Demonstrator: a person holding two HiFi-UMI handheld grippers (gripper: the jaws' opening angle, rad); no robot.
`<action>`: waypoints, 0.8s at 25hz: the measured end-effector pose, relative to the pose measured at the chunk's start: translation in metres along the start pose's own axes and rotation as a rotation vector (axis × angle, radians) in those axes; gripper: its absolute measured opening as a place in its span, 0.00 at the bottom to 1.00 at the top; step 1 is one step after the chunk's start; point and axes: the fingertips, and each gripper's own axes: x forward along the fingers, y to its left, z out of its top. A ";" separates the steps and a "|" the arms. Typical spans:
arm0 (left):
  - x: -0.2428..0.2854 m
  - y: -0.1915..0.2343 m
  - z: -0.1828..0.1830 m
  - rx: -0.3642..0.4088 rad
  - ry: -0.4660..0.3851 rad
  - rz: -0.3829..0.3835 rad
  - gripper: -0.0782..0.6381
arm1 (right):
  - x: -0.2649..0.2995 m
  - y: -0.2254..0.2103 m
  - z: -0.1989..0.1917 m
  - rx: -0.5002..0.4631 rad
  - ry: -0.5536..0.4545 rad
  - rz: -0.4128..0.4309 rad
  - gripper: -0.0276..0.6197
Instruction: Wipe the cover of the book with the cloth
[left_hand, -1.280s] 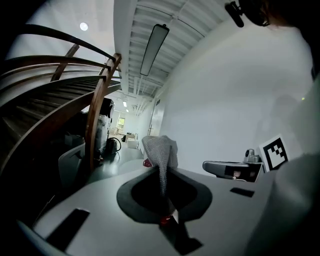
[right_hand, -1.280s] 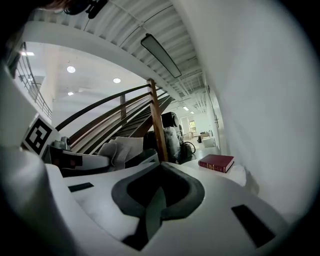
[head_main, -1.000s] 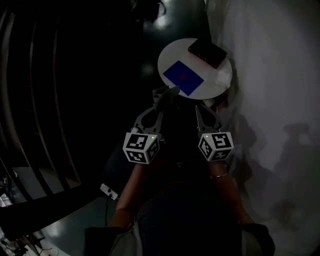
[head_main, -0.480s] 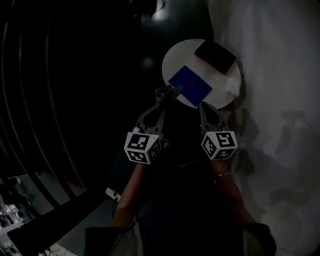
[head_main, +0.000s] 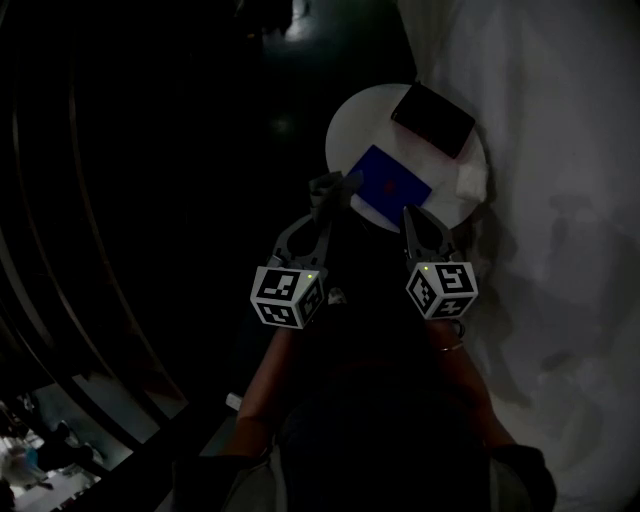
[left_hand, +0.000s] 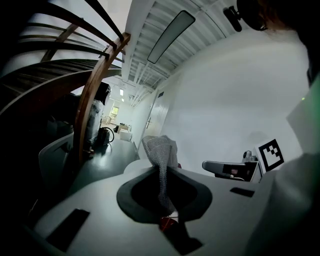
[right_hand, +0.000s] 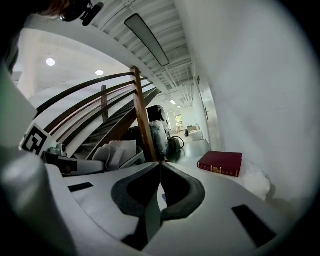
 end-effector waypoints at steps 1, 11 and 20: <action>0.002 0.003 0.001 -0.001 0.000 -0.006 0.16 | 0.003 0.001 0.001 0.000 0.002 -0.007 0.09; 0.008 0.014 -0.002 -0.030 -0.008 -0.026 0.16 | 0.014 -0.010 0.001 -0.017 0.036 -0.073 0.09; 0.027 0.030 0.002 -0.026 0.020 -0.014 0.16 | 0.034 -0.037 0.000 0.037 0.046 -0.117 0.09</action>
